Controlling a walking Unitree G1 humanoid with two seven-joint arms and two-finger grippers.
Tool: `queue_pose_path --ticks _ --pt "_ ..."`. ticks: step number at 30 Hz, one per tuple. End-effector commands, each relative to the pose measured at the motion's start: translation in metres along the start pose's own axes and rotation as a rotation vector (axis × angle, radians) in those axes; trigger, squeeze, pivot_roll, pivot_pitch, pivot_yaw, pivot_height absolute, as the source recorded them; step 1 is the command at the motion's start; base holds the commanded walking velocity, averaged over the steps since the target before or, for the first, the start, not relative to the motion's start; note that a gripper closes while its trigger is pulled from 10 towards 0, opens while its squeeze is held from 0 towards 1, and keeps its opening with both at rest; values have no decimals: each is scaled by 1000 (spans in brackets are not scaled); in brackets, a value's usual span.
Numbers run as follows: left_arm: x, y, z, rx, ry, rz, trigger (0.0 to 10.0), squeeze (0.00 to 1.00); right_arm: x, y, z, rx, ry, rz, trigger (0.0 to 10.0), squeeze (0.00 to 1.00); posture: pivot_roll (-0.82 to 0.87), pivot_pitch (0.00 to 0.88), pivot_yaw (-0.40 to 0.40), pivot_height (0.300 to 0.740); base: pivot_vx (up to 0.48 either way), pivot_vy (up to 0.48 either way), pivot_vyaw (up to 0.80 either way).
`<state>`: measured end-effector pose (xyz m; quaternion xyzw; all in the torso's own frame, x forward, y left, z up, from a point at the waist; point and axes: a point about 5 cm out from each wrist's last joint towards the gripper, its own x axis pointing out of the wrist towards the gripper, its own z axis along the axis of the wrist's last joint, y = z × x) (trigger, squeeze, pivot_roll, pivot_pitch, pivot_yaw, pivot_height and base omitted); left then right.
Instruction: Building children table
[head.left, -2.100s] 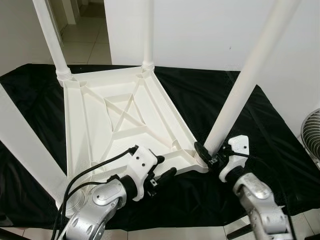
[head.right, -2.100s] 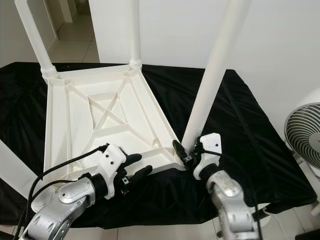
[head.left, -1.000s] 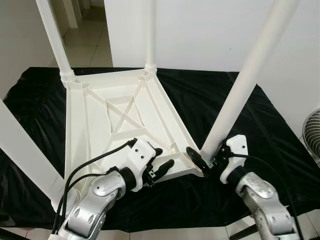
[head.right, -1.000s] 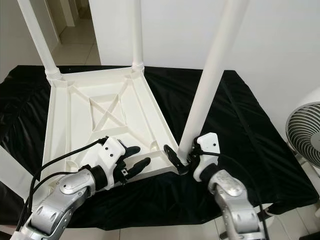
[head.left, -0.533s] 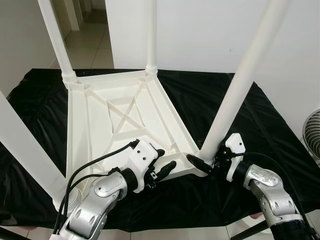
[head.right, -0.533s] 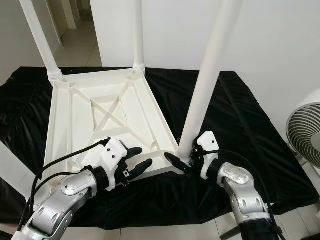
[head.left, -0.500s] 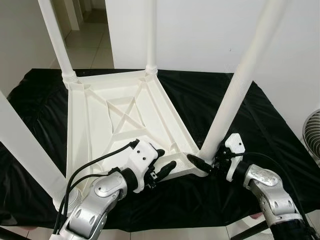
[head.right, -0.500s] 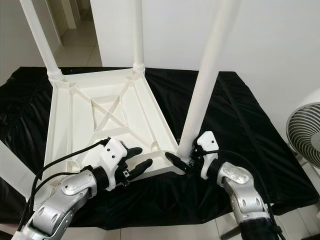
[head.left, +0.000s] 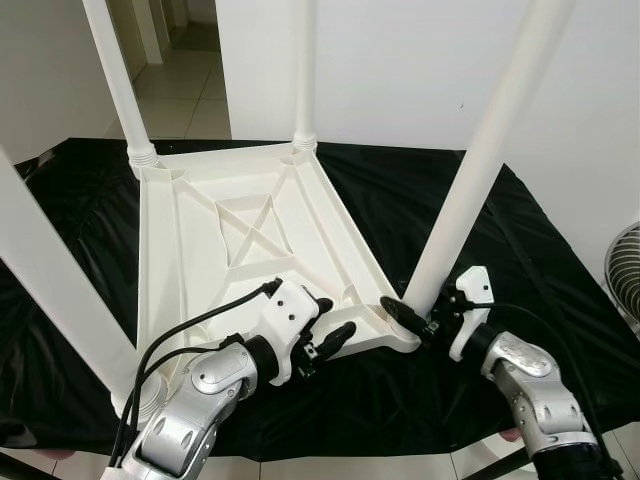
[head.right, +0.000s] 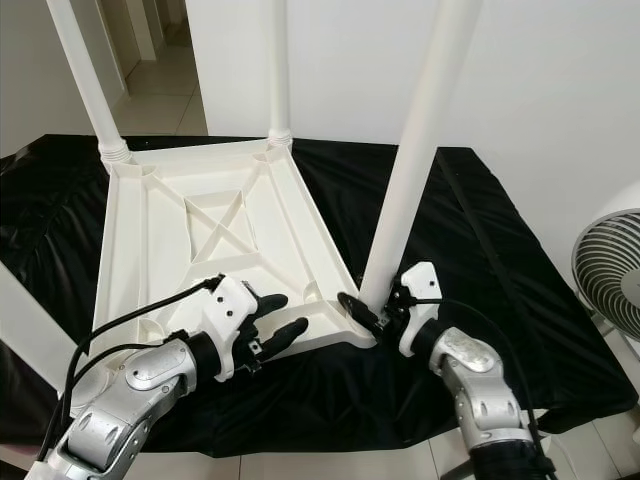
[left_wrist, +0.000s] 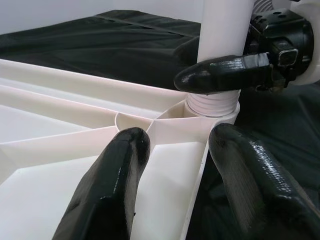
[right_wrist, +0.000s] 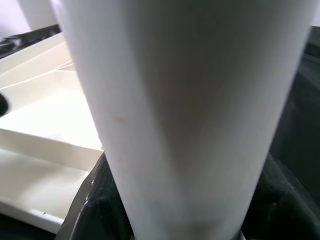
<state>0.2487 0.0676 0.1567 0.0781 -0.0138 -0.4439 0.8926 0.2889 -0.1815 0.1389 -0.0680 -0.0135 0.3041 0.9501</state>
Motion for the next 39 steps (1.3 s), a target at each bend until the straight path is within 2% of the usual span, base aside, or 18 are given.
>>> queue_pose_path --ticks 1,2,10,12,13,16,22,24,25,27,28,29,30,31,35,37,38,39 --pt "2 -1 -2 -4 1 -30 10000 0 -6 0 -15 8 81 -62 0 0 -3 52 -41 740 0 0 0" --pt "3 -2 -3 -2 2 -40 10000 0 -6 6 -18 40 93 -143 0 0 -5 48 -41 740 0 0 0" --pt "4 -2 -3 2 2 -48 10000 0 -6 10 -23 95 115 -302 0 0 -5 40 -43 740 0 0 0" --pt "4 -2 -3 3 1 -48 10000 0 -5 18 -23 95 125 -396 0 0 -1 35 -44 740 0 0 0" --pt "4 -2 -3 3 1 -48 10000 0 -5 18 -23 95 125 -396 0 0 -1 35 -44 740 0 0 0" --pt "4 -2 -3 4 -1 -48 10000 0 -1 34 -19 110 119 -506 0 0 2 31 -52 740 0 0 0" --pt "4 -2 -4 3 -5 -38 10000 0 1 45 -13 90 107 -581 0 0 1 24 -56 740 0 0 0" --pt "4 -1 -4 -1 -7 -33 10000 0 2 44 -10 116 90 -586 0 0 1 24 -56 740 0 0 0" --pt "4 -2 -4 -3 -7 -35 10000 0 3 44 -9 131 76 -557 10000 0 -6 16 -52 740 0 0 0" --pt "4 -2 -4 -4 -8 -36 10000 0 3 44 -8 143 69 -541 10000 0 -6 16 -52 740 0 0 0" --pt "4 -2 -4 -5 -8 -40 10000 0 4 43 -6 143 57 -517 10000 110 -9 8 -51 740 0 0 0" --pt "4 -2 -4 -2 -7 -42 10000 0 4 41 -5 153 41 -499 10000 914 -9 8 -51 740 0 0 0" --pt "4 -2 -4 -2 -7 -42 10000 0 4 41 -5 153 41 -499 10000 914 -9 8 -51 740 0 0 0" --pt "5 -2 -4 1 -6 -43 10000 0 3 39 -2 154 28 -489 10000 1000 -9 8 -51 740 0 0 0" --pt "6 -1 -5 5 -6 -41 10000 0 2 33 4 145 -4 -436 10000 1000 -10 0 -50 740 0 0 0" --pt "7 0 -4 4 -8 -40 10000 0 0 27 9 136 -30 -343 10000 1000 -11 0 -47 740 0 0 0" --pt "7 0 -4 4 -9 -42 10000 0 -3 22 10 144 -41 -287 10000 580 -11 0 -47 740 0 0 0" --pt "7 -1 -4 3 -10 -45 10000 0 -5 17 12 134 -50 -231 10000 0 -10 0 -45 740 0 0 0"
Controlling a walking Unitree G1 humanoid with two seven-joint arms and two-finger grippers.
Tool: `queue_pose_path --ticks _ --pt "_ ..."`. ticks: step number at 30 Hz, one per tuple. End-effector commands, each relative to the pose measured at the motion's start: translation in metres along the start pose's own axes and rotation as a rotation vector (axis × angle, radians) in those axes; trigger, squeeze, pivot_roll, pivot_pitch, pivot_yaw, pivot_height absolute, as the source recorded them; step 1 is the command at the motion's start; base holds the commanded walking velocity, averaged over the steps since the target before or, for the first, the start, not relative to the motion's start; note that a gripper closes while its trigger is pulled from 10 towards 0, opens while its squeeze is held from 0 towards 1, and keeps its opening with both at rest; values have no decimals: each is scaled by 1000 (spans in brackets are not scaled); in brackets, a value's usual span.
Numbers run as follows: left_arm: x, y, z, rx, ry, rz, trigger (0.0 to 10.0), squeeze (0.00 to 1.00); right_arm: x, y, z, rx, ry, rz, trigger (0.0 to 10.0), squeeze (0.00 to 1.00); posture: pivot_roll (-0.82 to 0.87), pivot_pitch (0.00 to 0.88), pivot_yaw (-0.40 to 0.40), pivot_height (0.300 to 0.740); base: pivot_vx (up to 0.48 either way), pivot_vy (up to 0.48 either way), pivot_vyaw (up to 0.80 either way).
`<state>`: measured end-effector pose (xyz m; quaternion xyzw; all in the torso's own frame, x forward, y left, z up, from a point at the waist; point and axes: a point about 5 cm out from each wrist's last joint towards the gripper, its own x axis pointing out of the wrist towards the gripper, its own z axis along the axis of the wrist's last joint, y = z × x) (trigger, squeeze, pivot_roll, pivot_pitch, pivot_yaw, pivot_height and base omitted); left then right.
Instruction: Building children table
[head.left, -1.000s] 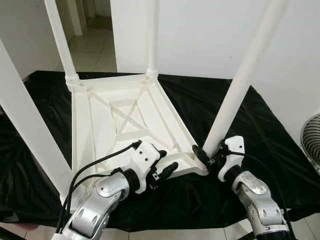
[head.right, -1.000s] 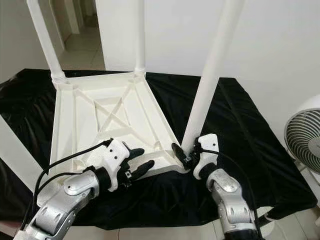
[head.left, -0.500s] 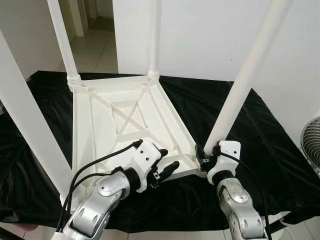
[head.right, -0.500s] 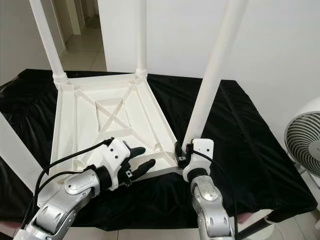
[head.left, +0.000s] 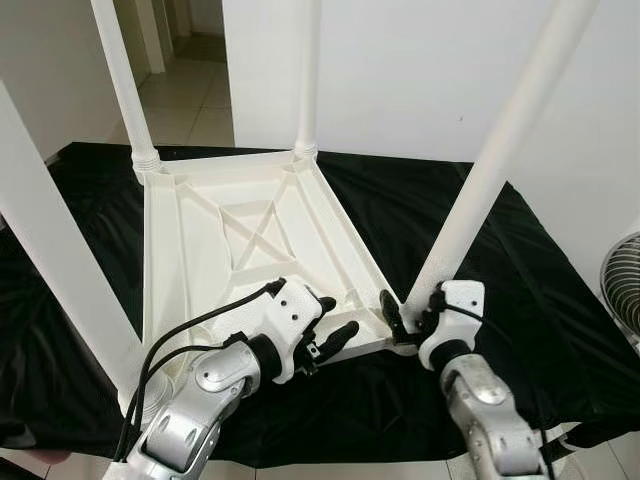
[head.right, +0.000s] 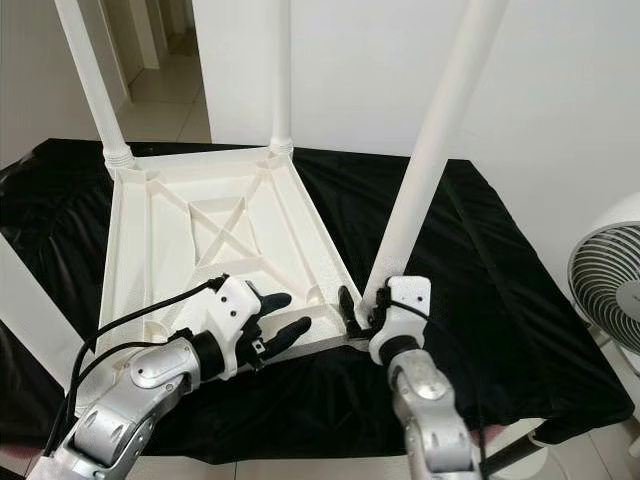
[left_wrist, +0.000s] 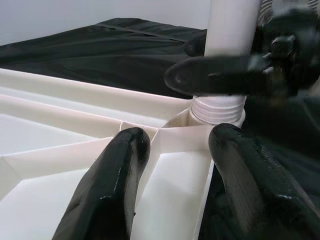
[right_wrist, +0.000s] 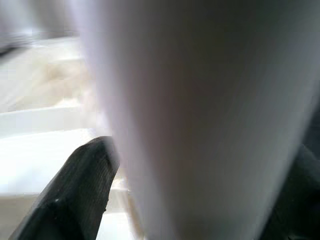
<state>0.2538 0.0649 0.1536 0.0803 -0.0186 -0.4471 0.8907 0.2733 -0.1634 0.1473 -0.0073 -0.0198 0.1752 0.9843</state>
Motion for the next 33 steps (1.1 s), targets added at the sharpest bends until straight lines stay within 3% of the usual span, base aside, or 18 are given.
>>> queue_pose_path --ticks 1,8,9,19,20,21,33 --pt "2 -3 -1 -6 -4 -40 10000 0 -1 -9 3 18 -20 75 10000 0 -10 0 -45 740 0 0 0" --pt "2 -4 -1 -3 -4 -48 10000 0 -1 -16 4 -60 -28 229 10000 0 -10 0 -43 740 0 0 0" --pt "2 -4 -1 -4 -6 -48 10000 0 6 -21 0 -112 -6 316 10000 0 -7 0 -43 740 0 0 0" --pt "2 -3 0 -8 -9 -40 10000 0 22 -24 -12 -138 41 421 10000 0 12 0 -49 740 0 0 0" --pt "1 -3 0 -8 -9 -38 10000 0 24 -24 -15 -141 50 443 8314 0 14 0 -47 740 0 0 0" --pt "1 -4 0 -9 -9 -37 10000 0 25 -24 -18 -149 62 464 157 0 14 0 -47 740 0 0 0" --pt "3 -3 1 -7 -12 -45 10000 0 20 -32 -27 -122 85 483 0 0 13 0 -45 740 0 0 0"
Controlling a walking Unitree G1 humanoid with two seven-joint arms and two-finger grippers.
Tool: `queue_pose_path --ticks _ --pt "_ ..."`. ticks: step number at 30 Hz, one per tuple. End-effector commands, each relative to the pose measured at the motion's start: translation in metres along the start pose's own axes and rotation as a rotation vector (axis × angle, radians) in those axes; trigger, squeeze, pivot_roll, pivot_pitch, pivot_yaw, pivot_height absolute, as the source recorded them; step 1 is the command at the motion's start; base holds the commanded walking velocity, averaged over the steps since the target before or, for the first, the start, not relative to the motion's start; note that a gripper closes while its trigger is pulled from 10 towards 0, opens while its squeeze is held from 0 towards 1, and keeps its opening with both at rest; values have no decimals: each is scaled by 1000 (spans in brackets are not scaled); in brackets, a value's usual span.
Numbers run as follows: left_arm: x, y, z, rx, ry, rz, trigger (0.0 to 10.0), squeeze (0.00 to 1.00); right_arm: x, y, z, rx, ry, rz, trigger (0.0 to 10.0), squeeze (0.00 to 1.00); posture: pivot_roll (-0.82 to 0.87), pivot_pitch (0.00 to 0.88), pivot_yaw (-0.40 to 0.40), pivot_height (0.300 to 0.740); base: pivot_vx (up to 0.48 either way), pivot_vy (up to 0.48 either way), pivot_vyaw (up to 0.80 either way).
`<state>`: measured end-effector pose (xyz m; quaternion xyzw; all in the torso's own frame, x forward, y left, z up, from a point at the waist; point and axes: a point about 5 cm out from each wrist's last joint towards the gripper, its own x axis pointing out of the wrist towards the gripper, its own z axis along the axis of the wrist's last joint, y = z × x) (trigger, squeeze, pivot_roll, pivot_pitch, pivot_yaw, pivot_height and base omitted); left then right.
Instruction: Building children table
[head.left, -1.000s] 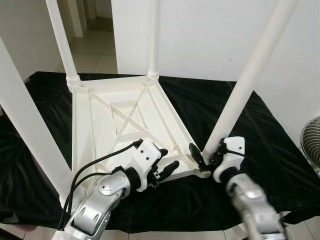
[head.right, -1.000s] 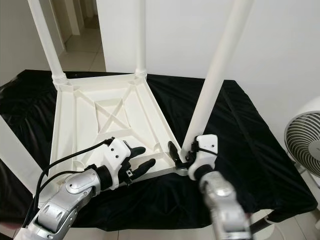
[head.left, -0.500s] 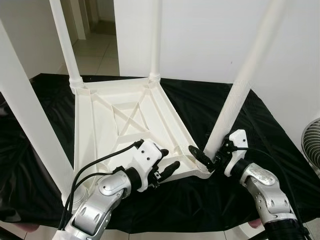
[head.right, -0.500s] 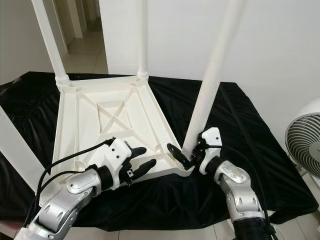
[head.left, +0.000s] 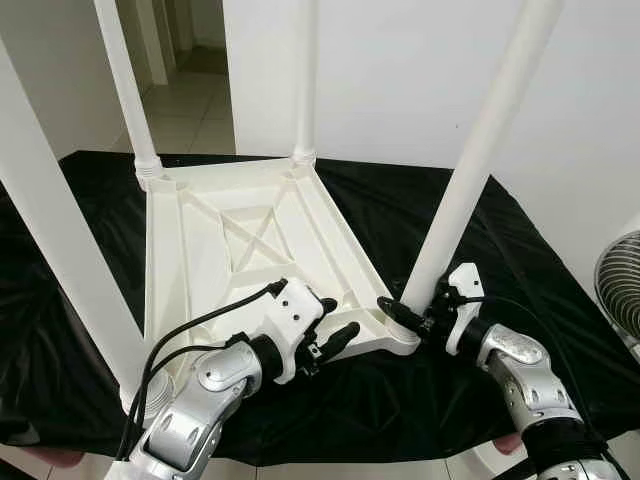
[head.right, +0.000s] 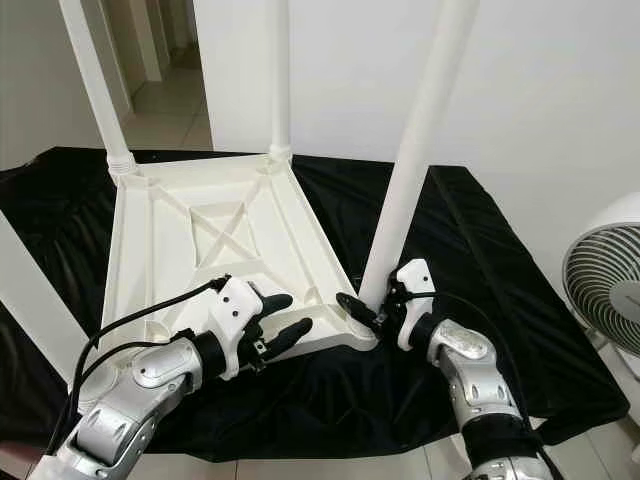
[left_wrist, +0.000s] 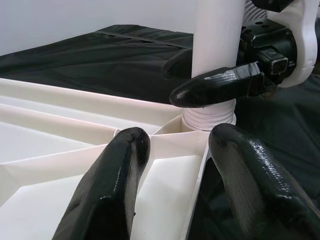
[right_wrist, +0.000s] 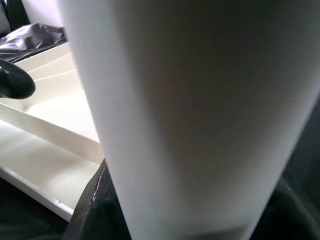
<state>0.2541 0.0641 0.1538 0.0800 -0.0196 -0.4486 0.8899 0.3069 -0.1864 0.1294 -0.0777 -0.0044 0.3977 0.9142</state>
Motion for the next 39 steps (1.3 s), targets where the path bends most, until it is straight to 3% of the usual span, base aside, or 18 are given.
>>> queue_pose_path --ticks 1,7,12,13,15,19,29,30,31,32,33,34,37,38,39 --pt "2 -3 0 -8 -10 -44 10000 0 -4 3 -9 26 26 -2 0 0 6 0 -45 740 0 0 0" --pt "3 -7 -1 -13 -9 -55 10000 0 -9 5 -11 91 -20 -132 0 0 2 0 -46 740 0 0 0" --pt "3 -10 0 -25 -12 -64 10000 0 -11 17 -9 122 -85 -342 0 0 -7 7 -47 740 0 0 0" --pt "3 -10 0 -25 -12 -64 10000 0 -11 17 -9 122 -85 -342 0 0 -7 7 -47 740 0 0 0" --pt "4 -11 0 -29 -14 -67 10000 0 -13 21 -7 116 -97 -482 0 0 -11 16 -47 740 0 0 0" --pt "5 -12 0 -33 -14 -67 10000 0 -11 26 -5 140 -97 -625 0 0 -13 19 -48 740 0 0 0" --pt "4 -11 1 -38 -20 -54 10000 0 8 48 5 260 -146 -729 0 0 0 29 -57 740 0 0 0" --pt "4 -11 2 -38 -19 -49 10000 0 11 51 8 262 -149 -730 2235 0 0 28 -57 740 0 0 0" --pt "4 -11 2 -38 -19 -49 10000 0 11 51 8 262 -149 -730 2235 0 0 28 -57 740 0 0 0" --pt "3 -10 2 -38 -19 -46 10000 0 11 51 9 261 -147 -729 10000 0 2 29 -56 740 0 0 0" --pt "3 -10 2 -38 -19 -46 10000 0 11 51 9 261 -147 -729 10000 0 2 29 -56 740 0 0 0" --pt "3 -10 2 -38 -19 -45 10000 0 8 47 11 255 -140 -732 10000 259 0 29 -58 740 0 0 0" --pt "3 -10 2 -38 -19 -44 10000 0 6 44 11 251 -135 -734 10000 259 0 29 -58 740 0 0 0" --pt "4 -10 2 -38 -19 -45 10000 0 0 34 15 231 -131 -713 10000 1000 -3 29 -57 740 0 0 0" --pt "5 -10 2 -37 -19 -45 10000 0 -1 31 17 214 -128 -690 10000 1000 -3 29 -57 740 0 0 0"
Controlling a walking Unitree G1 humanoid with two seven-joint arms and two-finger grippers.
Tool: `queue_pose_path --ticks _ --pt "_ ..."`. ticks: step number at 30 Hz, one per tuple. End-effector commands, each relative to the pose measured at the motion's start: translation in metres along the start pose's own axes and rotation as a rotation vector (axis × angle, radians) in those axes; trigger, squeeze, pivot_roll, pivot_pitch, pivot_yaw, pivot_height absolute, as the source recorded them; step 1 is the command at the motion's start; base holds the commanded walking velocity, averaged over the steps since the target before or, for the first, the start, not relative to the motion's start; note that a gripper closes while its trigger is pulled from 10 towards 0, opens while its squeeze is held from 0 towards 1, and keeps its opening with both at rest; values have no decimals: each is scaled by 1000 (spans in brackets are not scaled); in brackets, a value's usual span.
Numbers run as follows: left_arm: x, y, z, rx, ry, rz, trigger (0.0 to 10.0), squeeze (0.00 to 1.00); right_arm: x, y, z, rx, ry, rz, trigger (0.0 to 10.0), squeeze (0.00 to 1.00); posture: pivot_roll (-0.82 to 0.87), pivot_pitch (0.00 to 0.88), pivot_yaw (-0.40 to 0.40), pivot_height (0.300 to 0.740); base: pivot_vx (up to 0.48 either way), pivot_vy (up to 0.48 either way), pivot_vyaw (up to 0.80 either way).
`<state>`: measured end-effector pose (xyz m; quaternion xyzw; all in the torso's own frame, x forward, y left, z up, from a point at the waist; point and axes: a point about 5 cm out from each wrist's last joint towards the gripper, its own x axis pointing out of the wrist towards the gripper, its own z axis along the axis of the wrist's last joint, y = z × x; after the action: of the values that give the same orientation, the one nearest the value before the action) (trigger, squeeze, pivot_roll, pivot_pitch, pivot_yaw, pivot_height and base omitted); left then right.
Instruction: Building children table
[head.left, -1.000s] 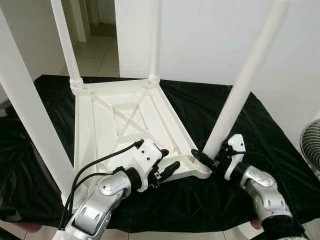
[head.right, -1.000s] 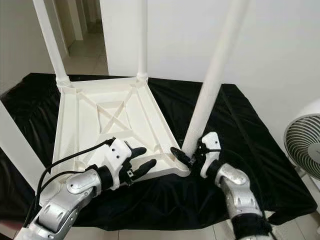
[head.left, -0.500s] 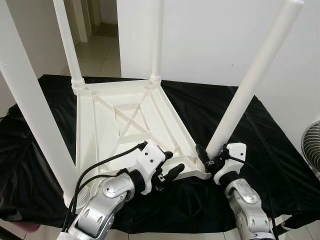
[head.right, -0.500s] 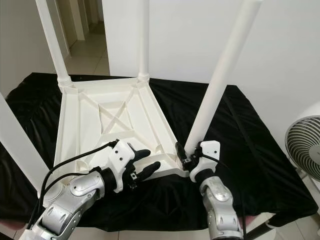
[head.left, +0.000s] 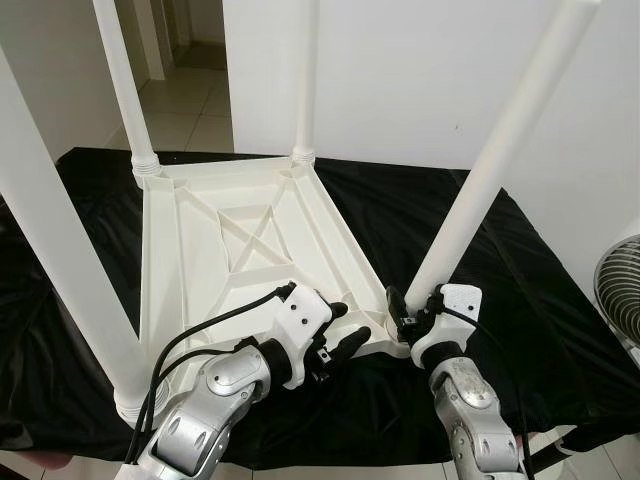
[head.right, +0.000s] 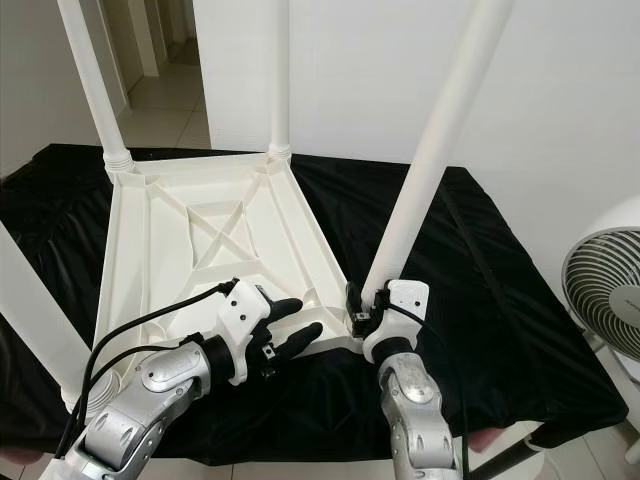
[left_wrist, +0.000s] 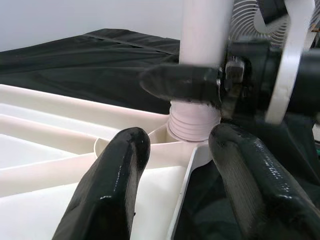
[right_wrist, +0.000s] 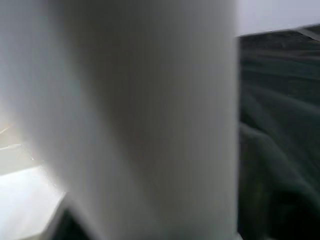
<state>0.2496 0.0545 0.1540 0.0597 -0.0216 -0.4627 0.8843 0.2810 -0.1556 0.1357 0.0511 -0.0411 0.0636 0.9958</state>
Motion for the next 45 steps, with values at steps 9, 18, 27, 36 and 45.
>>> queue_pose_path --ticks 9,18,27,36,45 --pt "-1 2 1 4 2 -8 10000 0 1 -20 11 -82 21 320 10000 0 2 22 -58 740 0 0 0" --pt "1 5 3 9 1 -10 10000 0 4 -34 3 -243 125 658 10000 0 2 14 -47 740 0 0 0" --pt "1 4 4 8 -4 -12 10000 0 13 -36 -6 -309 171 755 4196 0 9 4 -45 740 0 0 0" --pt "1 1 4 4 -5 -21 10000 0 15 -43 -13 -296 199 768 0 0 12 0 -47 740 0 0 0" --pt "2 -3 2 -5 -1 -36 10000 0 8 -45 -21 -244 213 664 0 0 2 0 -46 740 0 0 0"
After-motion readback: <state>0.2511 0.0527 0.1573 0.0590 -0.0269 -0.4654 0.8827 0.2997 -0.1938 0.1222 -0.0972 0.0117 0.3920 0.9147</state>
